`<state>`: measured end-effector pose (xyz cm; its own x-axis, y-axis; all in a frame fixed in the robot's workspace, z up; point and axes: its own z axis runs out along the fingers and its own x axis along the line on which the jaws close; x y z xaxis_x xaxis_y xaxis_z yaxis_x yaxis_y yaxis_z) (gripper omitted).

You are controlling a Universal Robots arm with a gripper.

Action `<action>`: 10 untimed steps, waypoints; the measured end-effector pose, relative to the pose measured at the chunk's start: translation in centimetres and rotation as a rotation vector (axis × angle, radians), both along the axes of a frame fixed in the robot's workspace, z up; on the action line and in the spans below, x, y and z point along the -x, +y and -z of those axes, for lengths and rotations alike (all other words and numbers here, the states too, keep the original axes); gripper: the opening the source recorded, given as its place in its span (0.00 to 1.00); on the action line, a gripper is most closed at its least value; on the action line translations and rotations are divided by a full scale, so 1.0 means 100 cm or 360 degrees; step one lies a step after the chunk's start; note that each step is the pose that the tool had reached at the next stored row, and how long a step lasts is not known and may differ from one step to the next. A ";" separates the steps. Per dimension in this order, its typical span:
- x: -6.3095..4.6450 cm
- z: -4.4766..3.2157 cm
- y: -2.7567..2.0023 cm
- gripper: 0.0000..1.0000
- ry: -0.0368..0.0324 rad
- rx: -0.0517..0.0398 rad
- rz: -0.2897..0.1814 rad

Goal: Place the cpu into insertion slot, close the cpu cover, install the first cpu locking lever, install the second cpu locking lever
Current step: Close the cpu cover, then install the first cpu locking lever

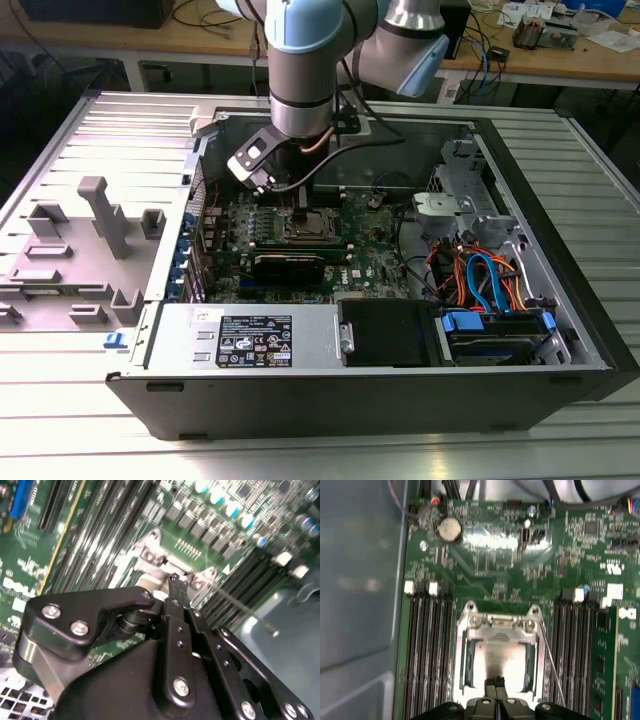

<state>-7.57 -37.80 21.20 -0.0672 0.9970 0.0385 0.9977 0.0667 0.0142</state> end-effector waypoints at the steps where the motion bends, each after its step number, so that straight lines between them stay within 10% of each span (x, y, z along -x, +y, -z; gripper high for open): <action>1: -0.004 0.0000 0.0000 0.11 0.0001 0.0000 0.0000; 10: -0.015 0.0000 0.0000 0.11 0.0003 0.0000 0.0000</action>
<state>-6.04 -37.80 21.20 -0.0672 0.9970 0.0385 0.9977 0.0667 0.0124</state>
